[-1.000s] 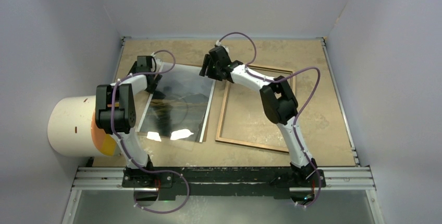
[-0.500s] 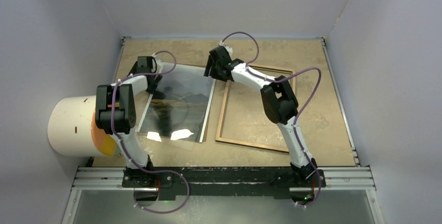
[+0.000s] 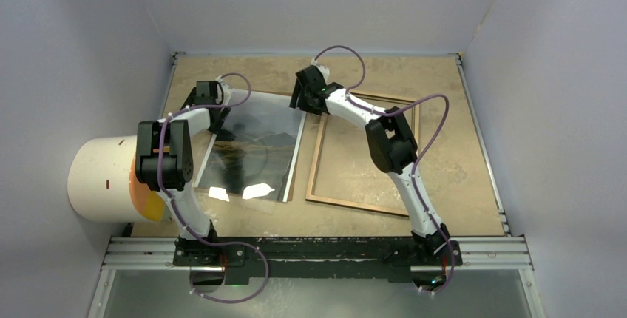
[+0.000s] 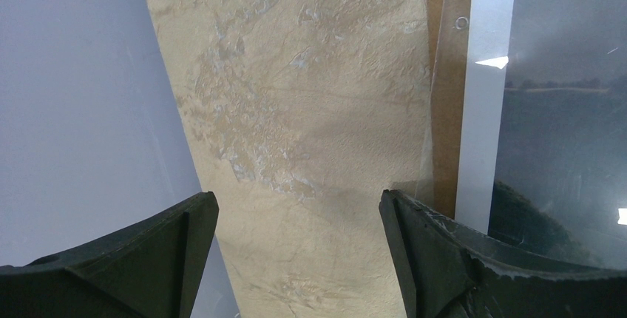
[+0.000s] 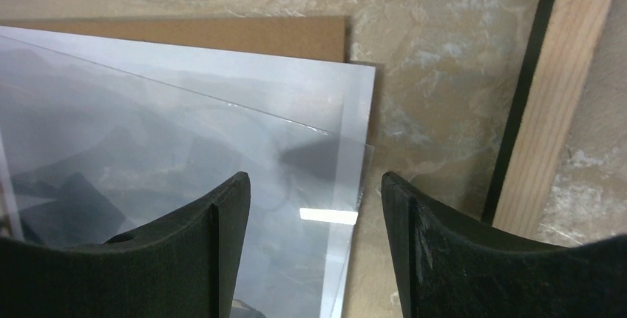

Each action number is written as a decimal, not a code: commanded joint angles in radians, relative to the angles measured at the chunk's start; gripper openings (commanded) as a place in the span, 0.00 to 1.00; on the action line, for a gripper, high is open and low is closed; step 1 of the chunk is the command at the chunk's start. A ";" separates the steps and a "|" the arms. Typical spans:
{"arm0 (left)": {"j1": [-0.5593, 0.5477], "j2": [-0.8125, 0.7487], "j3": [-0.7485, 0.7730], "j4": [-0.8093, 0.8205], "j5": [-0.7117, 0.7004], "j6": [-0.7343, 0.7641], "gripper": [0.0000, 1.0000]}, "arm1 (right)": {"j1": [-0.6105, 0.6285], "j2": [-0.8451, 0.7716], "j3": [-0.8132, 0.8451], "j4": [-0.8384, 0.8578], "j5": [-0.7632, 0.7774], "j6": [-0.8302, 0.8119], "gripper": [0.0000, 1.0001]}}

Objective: Put the photo into the frame
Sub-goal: Pick up the photo frame item at the center of the board, then place the photo frame at the center of the board, then pick up the photo frame item at the center of the board.

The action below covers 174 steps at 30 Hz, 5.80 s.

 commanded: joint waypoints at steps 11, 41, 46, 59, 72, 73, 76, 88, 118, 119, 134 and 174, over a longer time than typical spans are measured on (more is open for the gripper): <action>-0.077 0.047 -0.066 -0.097 0.090 -0.020 0.87 | 0.061 -0.079 0.061 0.053 0.123 -0.137 0.63; -0.079 0.034 -0.088 -0.081 0.095 -0.013 0.87 | -0.015 -0.233 -0.241 0.443 -0.418 0.108 0.60; -0.077 0.031 -0.086 -0.085 0.093 -0.011 0.87 | -0.030 -0.224 -0.275 0.423 -0.425 0.107 0.59; -0.078 0.031 -0.086 -0.093 0.097 -0.010 0.86 | -0.103 -0.232 -0.536 0.689 -0.573 0.287 0.59; -0.078 0.038 -0.083 -0.095 0.098 -0.009 0.86 | -0.141 -0.148 -0.587 0.959 -0.763 0.467 0.55; -0.078 0.038 -0.083 -0.096 0.099 -0.010 0.86 | -0.140 -0.144 -0.587 0.960 -0.769 0.467 0.55; -0.078 0.038 -0.078 -0.100 0.099 -0.012 0.86 | -0.137 -0.153 -0.609 0.959 -0.783 0.459 0.55; -0.067 -0.032 0.057 -0.228 0.115 -0.015 0.89 | -0.167 -0.245 -0.497 0.651 -0.831 0.276 0.00; -0.495 0.031 0.249 -0.382 0.047 -0.053 0.89 | -0.556 -0.610 -0.649 -0.152 -0.327 -0.199 0.84; -0.496 0.024 0.244 -0.382 0.052 -0.052 0.89 | -0.556 -0.629 -0.660 -0.146 -0.309 -0.195 0.91; -0.482 -0.034 0.281 -0.410 0.066 -0.039 0.89 | -0.411 -1.004 -1.292 0.260 -0.537 0.125 0.99; -0.351 0.013 0.364 -0.452 0.044 -0.053 0.89 | -0.283 -0.927 -1.483 1.137 -0.472 0.397 0.00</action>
